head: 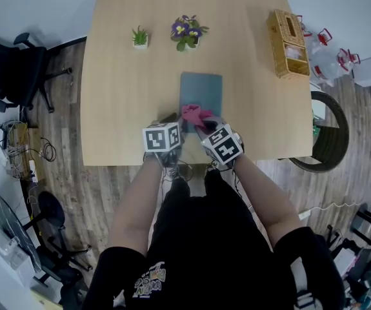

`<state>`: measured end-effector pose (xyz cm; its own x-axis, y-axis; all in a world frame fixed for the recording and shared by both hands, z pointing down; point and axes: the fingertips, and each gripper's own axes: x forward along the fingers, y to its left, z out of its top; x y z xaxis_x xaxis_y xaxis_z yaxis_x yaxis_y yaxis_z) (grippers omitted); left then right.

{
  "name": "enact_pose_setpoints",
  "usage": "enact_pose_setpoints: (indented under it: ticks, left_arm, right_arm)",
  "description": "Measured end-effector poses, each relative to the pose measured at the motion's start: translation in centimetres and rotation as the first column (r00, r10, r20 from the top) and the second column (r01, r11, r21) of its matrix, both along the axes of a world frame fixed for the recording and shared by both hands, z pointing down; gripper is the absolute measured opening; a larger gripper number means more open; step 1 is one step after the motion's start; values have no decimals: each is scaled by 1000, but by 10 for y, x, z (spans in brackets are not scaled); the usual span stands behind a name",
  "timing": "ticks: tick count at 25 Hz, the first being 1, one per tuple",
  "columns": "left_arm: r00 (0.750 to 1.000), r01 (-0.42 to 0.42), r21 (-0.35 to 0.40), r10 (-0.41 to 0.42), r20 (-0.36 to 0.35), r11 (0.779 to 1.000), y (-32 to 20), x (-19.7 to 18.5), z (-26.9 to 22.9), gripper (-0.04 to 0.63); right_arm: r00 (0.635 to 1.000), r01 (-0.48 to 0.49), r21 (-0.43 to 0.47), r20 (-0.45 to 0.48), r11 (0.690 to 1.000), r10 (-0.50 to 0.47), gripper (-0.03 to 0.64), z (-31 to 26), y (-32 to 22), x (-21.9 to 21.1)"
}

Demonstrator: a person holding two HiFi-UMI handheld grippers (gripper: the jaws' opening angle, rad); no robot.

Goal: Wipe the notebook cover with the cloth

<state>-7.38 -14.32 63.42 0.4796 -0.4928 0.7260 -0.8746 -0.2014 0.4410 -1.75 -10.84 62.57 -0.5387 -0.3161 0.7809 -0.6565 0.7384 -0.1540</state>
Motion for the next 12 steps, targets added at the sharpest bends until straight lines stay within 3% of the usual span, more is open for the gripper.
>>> enact_pose_setpoints:
  ticks: [12]
  left_arm:
    - [1000,-3,8,3,-16,1000,-1,3,1,107]
  right_arm:
    - [996,-55,-66,62,996,59,57,-2,28,-6]
